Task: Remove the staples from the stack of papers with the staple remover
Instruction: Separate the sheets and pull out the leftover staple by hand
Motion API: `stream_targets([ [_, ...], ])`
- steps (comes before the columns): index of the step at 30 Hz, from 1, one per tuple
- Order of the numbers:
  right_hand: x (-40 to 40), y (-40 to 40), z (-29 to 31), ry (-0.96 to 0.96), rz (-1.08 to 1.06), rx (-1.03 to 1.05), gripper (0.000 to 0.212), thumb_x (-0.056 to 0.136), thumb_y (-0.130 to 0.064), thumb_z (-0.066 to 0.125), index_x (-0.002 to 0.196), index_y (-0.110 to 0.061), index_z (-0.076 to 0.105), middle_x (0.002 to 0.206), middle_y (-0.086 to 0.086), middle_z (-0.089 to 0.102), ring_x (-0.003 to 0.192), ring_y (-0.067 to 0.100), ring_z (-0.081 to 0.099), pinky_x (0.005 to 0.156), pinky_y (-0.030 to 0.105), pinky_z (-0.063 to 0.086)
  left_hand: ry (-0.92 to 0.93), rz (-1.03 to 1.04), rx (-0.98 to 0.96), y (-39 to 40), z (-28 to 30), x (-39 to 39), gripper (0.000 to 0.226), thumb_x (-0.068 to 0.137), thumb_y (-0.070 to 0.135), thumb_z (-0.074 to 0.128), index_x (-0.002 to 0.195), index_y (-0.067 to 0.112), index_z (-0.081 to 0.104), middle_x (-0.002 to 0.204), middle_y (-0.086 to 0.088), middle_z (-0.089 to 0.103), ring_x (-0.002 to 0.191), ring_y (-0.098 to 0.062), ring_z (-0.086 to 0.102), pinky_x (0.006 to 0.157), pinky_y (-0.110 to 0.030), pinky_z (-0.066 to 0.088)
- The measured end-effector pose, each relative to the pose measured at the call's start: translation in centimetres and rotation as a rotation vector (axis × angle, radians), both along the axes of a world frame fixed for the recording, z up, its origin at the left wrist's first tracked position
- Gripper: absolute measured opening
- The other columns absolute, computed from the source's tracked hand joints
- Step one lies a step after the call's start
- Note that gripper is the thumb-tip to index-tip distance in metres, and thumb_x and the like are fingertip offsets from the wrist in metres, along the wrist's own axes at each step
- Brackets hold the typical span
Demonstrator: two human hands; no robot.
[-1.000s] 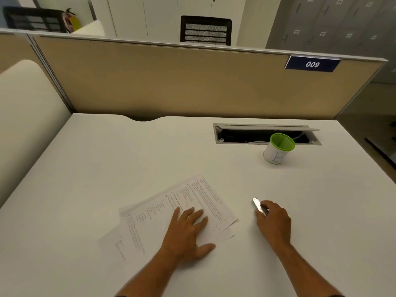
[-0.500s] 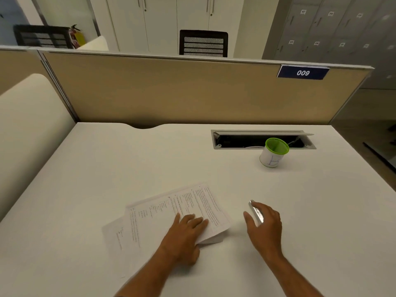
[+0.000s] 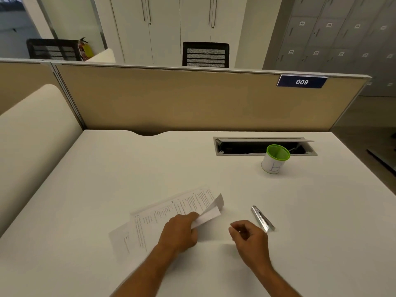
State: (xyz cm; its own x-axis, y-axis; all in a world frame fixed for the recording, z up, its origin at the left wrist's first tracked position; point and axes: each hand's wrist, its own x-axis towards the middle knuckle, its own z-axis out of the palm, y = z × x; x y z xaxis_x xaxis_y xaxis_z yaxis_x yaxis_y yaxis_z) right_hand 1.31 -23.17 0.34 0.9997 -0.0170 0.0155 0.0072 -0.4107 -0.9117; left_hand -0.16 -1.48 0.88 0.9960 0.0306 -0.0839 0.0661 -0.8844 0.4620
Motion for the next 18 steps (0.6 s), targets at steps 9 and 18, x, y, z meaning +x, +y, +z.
stream_targets([
  [9,1.6,2.3,4.5,-0.206,0.200,-0.011,0.025,0.080,-0.011,0.078,0.085,-0.034,0.071,0.080,-0.012,0.073,0.070,0.011,0.067,0.062,0.016,0.053,0.035,0.083,-0.457,1.8,5.2,2.3,0.022,0.094,0.014,0.051,0.108,0.022,0.066,0.081,0.005,0.066,0.065,-0.008,0.058,0.055,-0.013,0.040],
  [18,4.0,3.9,9.4,-0.651,0.176,-0.243,0.025,0.076,-0.033,0.078,0.099,-0.028,0.073,0.109,-0.004,0.060,0.103,0.019,0.050,0.087,0.033,0.046,0.053,-0.027,-1.044,1.6,10.4,2.0,0.026,0.094,0.027,0.061,0.120,0.023,0.063,0.113,0.000,0.072,0.101,-0.026,0.071,0.085,-0.042,0.061],
])
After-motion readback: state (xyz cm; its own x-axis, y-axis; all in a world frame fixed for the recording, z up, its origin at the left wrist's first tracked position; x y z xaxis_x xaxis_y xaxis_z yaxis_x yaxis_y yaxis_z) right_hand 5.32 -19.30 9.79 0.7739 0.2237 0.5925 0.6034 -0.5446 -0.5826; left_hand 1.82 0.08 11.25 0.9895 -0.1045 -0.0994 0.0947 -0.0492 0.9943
